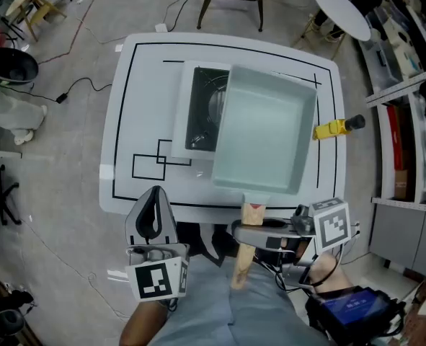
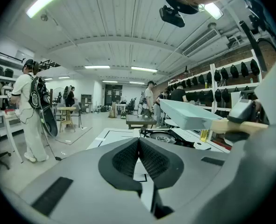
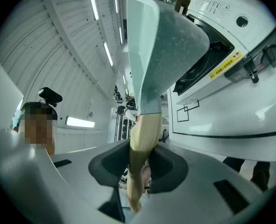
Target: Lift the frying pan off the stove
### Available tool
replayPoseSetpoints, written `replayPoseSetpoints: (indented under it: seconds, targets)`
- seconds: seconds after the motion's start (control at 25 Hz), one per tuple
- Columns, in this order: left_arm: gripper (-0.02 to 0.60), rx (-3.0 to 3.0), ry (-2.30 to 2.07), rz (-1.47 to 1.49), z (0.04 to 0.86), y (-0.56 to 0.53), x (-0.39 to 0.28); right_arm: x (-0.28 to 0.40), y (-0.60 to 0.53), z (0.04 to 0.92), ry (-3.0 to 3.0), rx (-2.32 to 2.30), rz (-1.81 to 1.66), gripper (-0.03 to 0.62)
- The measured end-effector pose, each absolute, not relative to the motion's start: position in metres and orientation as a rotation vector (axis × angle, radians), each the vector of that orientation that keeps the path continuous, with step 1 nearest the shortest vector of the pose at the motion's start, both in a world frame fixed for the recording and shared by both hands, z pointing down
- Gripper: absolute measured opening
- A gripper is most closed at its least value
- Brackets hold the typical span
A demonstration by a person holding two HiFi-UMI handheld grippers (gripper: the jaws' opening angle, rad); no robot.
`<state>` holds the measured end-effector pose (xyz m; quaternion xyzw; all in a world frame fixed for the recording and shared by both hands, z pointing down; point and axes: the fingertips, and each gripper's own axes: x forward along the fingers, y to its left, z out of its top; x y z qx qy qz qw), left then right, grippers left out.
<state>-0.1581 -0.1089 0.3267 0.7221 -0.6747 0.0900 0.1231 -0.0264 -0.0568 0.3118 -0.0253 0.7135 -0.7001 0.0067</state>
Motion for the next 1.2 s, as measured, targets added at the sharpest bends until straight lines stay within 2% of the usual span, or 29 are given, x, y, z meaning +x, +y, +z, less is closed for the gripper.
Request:
replayPoseSetpoints:
  seconds: [1.2]
  targets:
    - [0.017, 2.095, -2.038, 0.239, 0.308, -0.092, -0.155, -0.019, -0.038, 0.299, 2.285, -0.001, -2.165, 0.127]
